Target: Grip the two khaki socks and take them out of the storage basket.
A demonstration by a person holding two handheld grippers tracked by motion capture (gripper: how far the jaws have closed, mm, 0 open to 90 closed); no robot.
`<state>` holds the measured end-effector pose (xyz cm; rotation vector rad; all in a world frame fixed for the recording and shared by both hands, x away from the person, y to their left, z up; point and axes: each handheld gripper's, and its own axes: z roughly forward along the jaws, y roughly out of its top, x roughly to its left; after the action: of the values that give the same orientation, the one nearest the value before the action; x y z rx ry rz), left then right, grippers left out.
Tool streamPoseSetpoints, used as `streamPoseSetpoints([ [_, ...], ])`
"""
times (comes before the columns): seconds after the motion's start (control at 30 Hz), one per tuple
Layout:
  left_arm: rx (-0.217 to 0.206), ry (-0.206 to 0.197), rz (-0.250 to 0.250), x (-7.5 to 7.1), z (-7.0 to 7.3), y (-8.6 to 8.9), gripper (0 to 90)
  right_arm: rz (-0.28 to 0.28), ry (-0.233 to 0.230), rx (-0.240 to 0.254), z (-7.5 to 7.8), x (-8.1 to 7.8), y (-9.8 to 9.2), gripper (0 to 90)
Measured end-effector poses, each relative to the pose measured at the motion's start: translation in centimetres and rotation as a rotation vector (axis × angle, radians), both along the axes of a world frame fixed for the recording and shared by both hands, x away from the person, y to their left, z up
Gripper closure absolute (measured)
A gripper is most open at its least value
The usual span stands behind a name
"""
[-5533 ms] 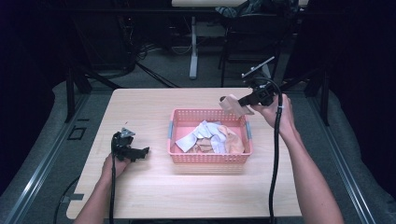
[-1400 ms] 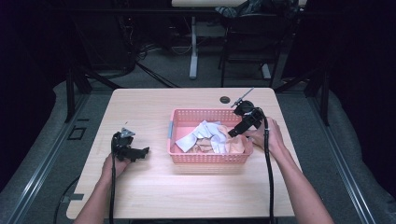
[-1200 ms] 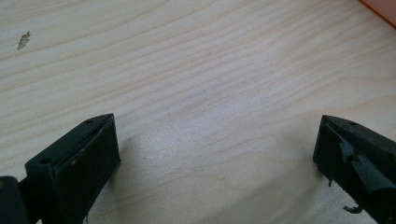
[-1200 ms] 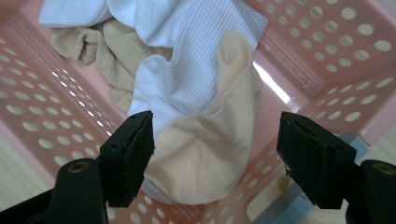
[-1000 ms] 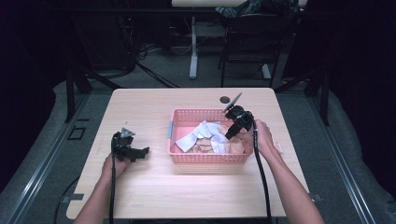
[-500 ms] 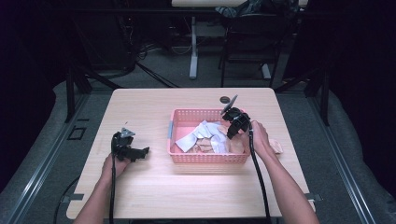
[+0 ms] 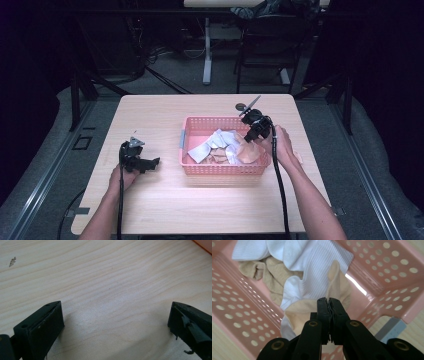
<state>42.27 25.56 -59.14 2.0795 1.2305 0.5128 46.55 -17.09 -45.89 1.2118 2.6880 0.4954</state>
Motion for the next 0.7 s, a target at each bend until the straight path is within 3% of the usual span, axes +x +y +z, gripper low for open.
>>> streamPoseSetpoints([
  [0.47,0.0,0.0,0.0,0.0,0.0,0.0,0.0,0.012,-0.065,0.073,4.4,-1.1,-1.0,87.4],
  [0.7,-0.004,-0.003,-0.001,0.1,0.0,0.0,0.0,0.033,-0.07,0.072,6.0,-1.3,-0.8,87.5],
])
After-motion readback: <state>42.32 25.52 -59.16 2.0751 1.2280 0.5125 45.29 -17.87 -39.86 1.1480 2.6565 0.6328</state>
